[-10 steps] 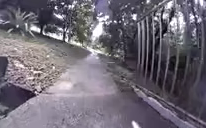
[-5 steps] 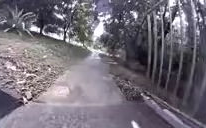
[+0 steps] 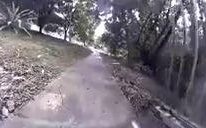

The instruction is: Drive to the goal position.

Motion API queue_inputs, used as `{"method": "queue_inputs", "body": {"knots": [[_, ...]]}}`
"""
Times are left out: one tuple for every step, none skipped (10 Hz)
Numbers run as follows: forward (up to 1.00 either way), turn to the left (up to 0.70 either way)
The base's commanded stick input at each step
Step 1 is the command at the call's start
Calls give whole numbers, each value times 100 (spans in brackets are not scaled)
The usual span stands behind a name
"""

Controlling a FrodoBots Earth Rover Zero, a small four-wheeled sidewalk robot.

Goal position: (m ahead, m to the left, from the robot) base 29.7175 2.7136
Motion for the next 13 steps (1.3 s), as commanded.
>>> {"method": "queue_inputs", "body": {"knots": [[85, 34], [85, 26], [85, 0], [85, 0], [85, 0], [85, 0], [85, 0], [85, 0], [85, 0], [85, -1], [85, -5], [85, -26], [85, -34]]}}
